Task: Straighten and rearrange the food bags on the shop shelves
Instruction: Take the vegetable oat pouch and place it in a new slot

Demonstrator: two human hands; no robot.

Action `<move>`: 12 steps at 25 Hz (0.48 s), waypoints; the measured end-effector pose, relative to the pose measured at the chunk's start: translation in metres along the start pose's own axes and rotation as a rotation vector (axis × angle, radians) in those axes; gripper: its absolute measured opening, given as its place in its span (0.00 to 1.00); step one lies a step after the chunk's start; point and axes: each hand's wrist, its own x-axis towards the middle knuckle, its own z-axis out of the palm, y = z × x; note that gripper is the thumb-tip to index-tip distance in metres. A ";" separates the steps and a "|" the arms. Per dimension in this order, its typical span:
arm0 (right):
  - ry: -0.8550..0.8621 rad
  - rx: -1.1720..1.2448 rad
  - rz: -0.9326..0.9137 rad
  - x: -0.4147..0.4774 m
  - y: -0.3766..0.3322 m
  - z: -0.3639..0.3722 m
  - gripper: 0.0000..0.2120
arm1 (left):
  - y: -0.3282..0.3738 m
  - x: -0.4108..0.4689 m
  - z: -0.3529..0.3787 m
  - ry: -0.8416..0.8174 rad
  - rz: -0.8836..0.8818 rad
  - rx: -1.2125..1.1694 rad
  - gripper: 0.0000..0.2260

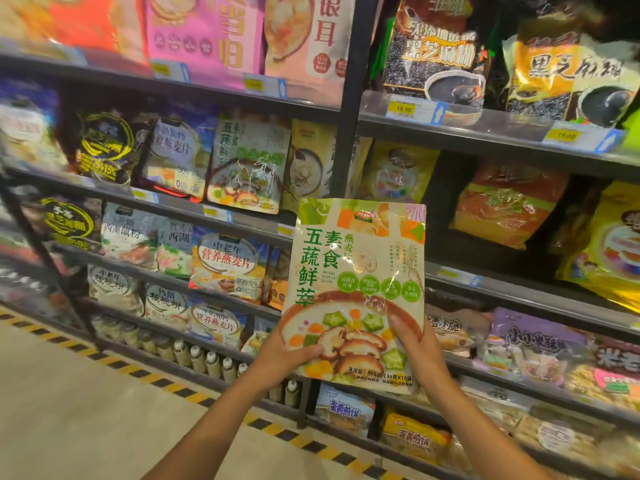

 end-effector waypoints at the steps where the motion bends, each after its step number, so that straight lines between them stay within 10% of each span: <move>1: -0.010 -0.003 0.008 -0.001 0.000 0.012 0.43 | -0.001 -0.007 -0.011 0.025 -0.006 -0.017 0.31; 12: -0.297 -0.051 -0.160 0.011 -0.025 0.155 0.38 | -0.010 -0.076 -0.133 0.301 -0.009 -0.107 0.34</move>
